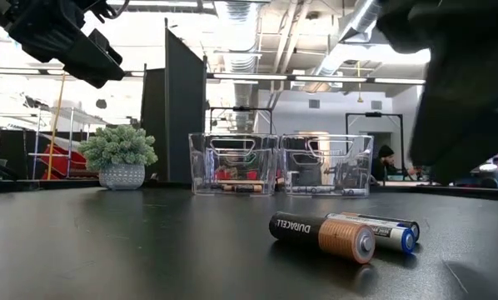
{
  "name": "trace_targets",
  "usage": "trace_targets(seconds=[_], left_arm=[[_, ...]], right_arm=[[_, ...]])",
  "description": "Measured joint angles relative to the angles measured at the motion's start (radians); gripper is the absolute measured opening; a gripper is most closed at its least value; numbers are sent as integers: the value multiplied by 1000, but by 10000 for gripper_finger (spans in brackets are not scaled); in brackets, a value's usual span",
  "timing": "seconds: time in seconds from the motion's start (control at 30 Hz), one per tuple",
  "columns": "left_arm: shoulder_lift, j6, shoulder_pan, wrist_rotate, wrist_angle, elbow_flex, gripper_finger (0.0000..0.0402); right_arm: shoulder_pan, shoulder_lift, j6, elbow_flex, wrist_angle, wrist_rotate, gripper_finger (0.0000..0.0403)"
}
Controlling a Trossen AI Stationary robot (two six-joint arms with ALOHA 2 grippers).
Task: Sort batteries
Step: Put the small black battery into the left transparent bin
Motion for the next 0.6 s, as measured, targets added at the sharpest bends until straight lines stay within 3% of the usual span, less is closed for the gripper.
trace_targets(seconds=[0.4,0.6], left_arm=[[0,-1,0,0,2,0,99],[0,-9,0,0,2,0,99]], right_arm=[[-3,-1,15,1,2,-12,159],[-12,-1,12,1,2,-41,185]])
